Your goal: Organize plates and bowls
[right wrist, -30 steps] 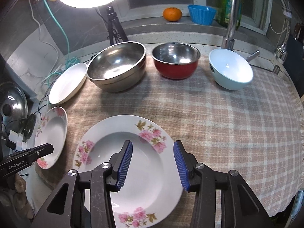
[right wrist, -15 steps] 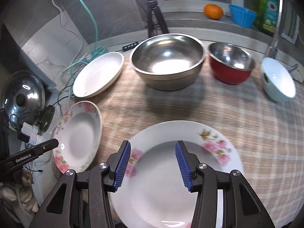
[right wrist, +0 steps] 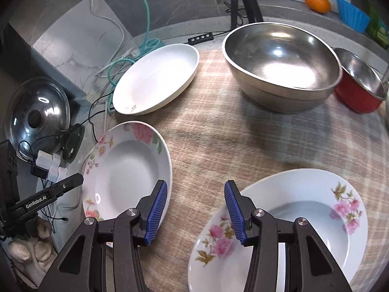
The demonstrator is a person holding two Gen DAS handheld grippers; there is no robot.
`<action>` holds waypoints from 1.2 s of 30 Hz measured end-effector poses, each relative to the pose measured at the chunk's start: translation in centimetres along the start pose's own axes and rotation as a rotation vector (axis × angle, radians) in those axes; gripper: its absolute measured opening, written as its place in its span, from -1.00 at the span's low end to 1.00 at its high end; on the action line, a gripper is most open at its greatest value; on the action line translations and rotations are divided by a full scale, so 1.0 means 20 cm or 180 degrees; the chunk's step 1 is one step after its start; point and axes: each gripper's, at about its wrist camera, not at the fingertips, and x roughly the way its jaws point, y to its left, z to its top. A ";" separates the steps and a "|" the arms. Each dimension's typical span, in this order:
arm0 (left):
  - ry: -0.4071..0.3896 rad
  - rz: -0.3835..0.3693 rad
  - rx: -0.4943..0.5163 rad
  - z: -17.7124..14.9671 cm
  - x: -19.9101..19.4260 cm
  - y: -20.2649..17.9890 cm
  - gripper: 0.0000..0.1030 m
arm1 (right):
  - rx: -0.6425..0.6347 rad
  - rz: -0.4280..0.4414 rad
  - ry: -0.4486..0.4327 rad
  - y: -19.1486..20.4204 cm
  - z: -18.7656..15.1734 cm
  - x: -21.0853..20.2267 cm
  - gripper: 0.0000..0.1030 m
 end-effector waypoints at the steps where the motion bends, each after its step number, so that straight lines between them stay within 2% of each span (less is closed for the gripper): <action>1: 0.0006 0.0006 -0.0003 0.00 0.01 0.00 -0.37 | -0.0012 -0.0007 0.0018 0.01 0.01 0.02 -0.12; 21: 0.0125 -0.0056 -0.0031 0.02 0.09 0.02 -0.37 | 0.0061 0.0122 0.0260 0.03 0.04 0.19 -0.13; 33: 0.0146 -0.0164 -0.0043 0.02 0.10 0.00 -0.65 | 0.0086 0.0261 0.0304 0.06 0.05 0.22 -0.40; 36: 0.0151 -0.0170 -0.0034 0.02 0.10 -0.01 -0.72 | 0.0078 0.0300 0.0312 0.07 0.05 0.22 -0.53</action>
